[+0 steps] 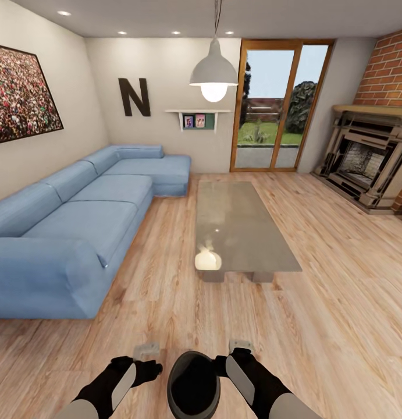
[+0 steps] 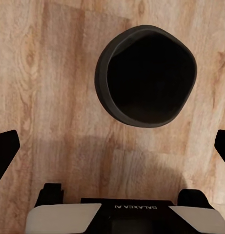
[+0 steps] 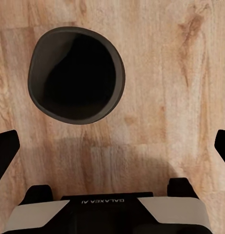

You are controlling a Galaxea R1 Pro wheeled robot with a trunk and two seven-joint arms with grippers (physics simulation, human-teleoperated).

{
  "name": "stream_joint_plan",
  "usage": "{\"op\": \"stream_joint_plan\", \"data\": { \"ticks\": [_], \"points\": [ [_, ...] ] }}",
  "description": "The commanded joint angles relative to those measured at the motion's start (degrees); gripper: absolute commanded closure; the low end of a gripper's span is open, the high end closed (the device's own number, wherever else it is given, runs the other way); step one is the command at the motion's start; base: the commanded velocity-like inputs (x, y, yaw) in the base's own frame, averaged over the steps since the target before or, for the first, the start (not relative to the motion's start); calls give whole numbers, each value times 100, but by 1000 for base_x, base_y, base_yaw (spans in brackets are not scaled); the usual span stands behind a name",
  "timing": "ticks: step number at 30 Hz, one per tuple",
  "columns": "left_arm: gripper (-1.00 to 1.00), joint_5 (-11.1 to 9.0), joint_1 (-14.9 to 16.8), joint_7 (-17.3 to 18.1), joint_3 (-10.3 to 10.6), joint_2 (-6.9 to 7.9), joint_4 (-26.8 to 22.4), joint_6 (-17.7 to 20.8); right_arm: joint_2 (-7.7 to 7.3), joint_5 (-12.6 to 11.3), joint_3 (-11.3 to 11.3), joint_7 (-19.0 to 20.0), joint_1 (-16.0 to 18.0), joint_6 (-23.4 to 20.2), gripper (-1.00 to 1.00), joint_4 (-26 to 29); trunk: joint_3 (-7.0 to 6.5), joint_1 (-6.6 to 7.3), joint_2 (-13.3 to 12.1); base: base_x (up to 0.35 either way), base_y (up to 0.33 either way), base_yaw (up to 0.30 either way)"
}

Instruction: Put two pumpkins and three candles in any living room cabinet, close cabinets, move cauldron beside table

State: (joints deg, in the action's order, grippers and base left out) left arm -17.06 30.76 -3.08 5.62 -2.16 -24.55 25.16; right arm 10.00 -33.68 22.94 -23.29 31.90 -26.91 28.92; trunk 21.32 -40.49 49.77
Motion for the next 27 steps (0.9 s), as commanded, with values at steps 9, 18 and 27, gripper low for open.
{"op": "stream_joint_plan", "data": {
  "ticks": [9,18,27],
  "points": [
    [-100,1,2,5,1,-58,72,-46,0,-1,3,15,0,5,-100,-25,162,-198,363,0,0,0],
    [-100,0,0,28,1,-74,74,-43,0,2,17,21,-2,-5,-100,-32,324,-396,724,0,0,0],
    [-100,-7,0,35,1,-78,74,-46,0,29,26,19,0,-7,-100,-35,485,-594,1085,0,0,0]
  ]
}}
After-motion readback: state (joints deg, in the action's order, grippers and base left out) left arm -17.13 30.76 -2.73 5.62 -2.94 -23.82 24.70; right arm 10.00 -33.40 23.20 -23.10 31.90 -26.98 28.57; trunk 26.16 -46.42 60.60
